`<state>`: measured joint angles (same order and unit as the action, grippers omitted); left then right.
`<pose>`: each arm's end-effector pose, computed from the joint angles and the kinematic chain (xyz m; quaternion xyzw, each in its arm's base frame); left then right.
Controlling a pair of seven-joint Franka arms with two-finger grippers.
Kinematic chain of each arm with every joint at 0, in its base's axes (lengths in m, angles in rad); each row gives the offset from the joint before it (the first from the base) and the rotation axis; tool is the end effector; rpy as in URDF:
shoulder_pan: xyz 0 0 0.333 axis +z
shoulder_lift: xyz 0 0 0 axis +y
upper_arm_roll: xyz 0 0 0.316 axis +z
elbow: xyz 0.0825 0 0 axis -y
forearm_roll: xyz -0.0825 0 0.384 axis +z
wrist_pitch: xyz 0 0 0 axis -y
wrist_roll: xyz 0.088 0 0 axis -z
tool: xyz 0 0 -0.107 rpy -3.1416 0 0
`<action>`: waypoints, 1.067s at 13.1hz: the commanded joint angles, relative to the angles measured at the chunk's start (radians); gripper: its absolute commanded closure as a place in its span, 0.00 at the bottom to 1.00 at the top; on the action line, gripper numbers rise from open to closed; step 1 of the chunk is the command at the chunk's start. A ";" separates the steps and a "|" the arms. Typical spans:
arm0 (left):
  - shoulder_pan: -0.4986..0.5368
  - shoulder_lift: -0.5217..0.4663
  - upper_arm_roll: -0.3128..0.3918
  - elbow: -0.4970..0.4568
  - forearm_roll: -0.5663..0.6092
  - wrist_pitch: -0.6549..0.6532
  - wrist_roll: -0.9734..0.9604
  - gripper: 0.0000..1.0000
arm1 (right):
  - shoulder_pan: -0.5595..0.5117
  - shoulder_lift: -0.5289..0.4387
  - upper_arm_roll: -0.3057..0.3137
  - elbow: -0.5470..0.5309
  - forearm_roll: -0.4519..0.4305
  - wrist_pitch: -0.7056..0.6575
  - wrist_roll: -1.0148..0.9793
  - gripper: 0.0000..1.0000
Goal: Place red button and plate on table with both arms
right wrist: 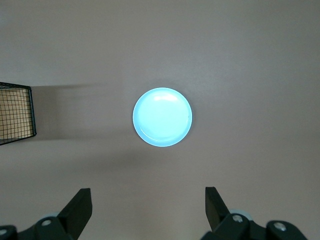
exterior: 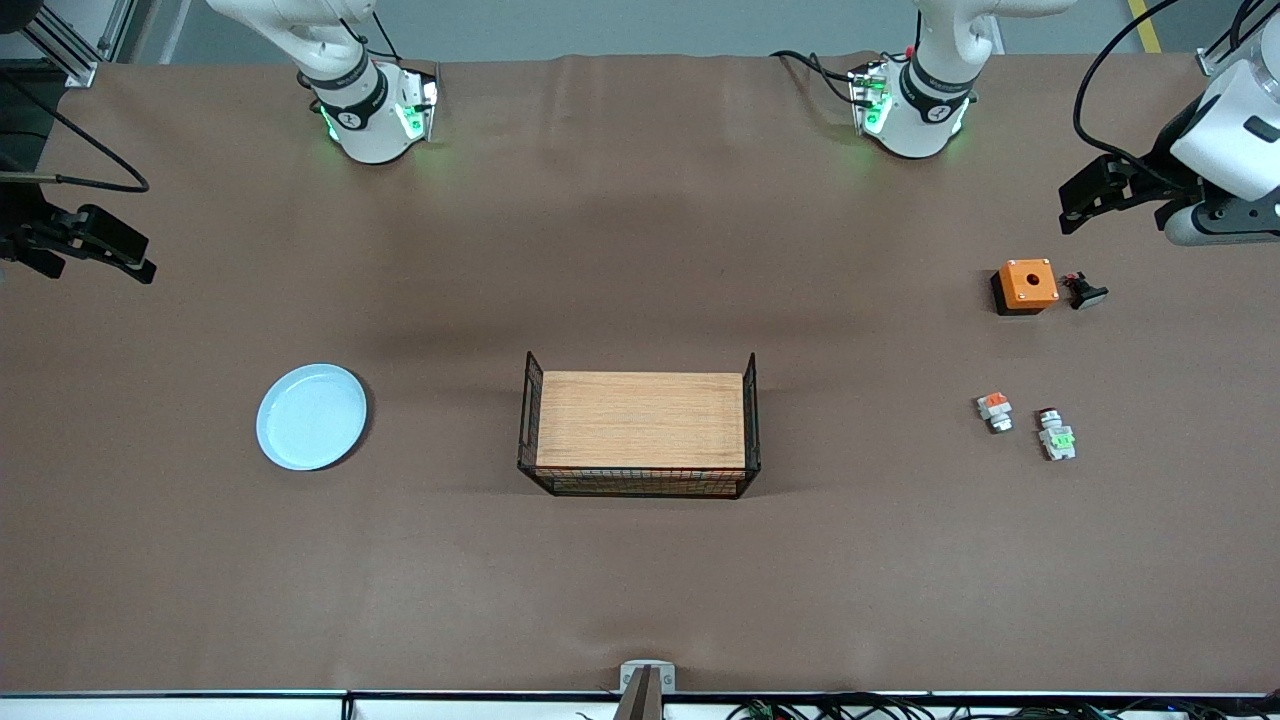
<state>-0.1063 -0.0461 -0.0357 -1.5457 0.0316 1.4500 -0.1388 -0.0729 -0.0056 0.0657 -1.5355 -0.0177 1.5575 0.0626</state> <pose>0.5227 -0.0715 0.6509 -0.9996 0.0000 0.0222 0.0199 0.5519 -0.0058 0.6431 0.9992 -0.0351 0.0140 0.0086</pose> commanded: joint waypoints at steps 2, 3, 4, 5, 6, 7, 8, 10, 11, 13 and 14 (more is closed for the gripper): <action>0.002 -0.008 0.005 0.007 -0.016 -0.005 0.004 0.01 | -0.008 0.018 -0.004 0.040 0.016 -0.019 -0.020 0.00; 0.003 -0.008 0.007 0.013 -0.016 -0.003 0.004 0.01 | -0.008 0.018 -0.003 0.044 0.016 -0.019 -0.020 0.00; 0.003 -0.005 0.007 0.021 -0.016 -0.003 0.002 0.01 | -0.007 0.019 -0.003 0.046 0.016 -0.019 -0.020 0.00; 0.003 -0.005 0.008 0.022 -0.015 -0.003 0.002 0.01 | -0.007 0.018 -0.003 0.046 0.016 -0.019 -0.018 0.00; 0.005 -0.005 0.010 0.024 -0.016 -0.003 0.002 0.01 | -0.007 0.018 -0.003 0.046 0.015 -0.019 -0.018 0.00; 0.003 -0.003 0.010 0.032 -0.015 -0.003 0.001 0.01 | -0.007 0.019 -0.004 0.046 0.015 -0.019 -0.018 0.00; 0.003 -0.003 0.010 0.032 -0.013 -0.005 0.002 0.01 | -0.007 0.019 -0.003 0.046 0.015 -0.019 -0.020 0.00; 0.003 -0.003 0.010 0.035 -0.015 -0.003 0.010 0.01 | -0.007 0.019 -0.003 0.046 0.015 -0.019 -0.018 0.00; 0.003 -0.003 0.010 0.033 -0.015 -0.005 0.013 0.01 | -0.007 0.019 -0.003 0.046 0.015 -0.019 -0.018 0.00; -0.001 0.005 0.008 0.033 -0.013 -0.005 0.012 0.01 | -0.007 0.019 -0.003 0.046 0.015 -0.017 -0.018 0.00; -0.004 0.005 0.008 0.033 -0.013 -0.005 0.011 0.01 | -0.007 0.019 -0.003 0.046 0.015 -0.017 -0.018 0.00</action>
<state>-0.1054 -0.0455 -0.0303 -1.5229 0.0316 1.4503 -0.1389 -0.0731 -0.0025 0.0615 -1.5222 -0.0177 1.5575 0.0557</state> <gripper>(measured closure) 0.004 0.000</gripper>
